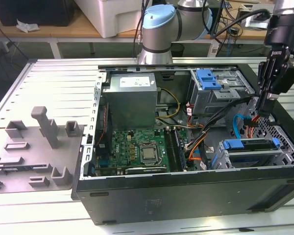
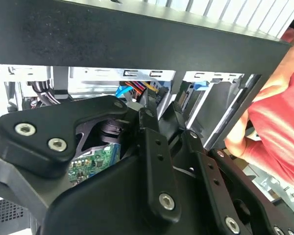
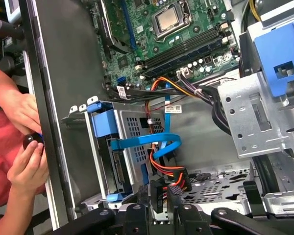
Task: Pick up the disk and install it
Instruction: 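Insert the first disk wire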
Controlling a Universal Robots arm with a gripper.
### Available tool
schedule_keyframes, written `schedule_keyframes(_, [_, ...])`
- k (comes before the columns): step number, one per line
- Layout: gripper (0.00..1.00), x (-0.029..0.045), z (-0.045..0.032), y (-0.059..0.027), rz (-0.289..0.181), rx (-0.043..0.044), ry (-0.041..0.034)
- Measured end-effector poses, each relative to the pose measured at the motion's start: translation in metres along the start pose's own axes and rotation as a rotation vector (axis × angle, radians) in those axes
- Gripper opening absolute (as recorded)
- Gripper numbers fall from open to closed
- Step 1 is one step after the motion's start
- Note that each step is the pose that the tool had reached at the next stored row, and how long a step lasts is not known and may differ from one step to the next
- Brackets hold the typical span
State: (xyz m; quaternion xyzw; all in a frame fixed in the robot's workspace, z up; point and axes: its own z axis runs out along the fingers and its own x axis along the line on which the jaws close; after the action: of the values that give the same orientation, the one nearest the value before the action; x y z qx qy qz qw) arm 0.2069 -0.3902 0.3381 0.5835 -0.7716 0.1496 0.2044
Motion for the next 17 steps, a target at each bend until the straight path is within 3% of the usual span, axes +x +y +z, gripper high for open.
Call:
schedule_keyframes(11, [0.29, -0.0034, 0.0057, 0.0000, 0.000, -0.0013, 0.0102])
schedule_keyframes(17, [0.29, -0.0017, 0.0070, -0.0008, -0.003, -0.0056, 0.0118])
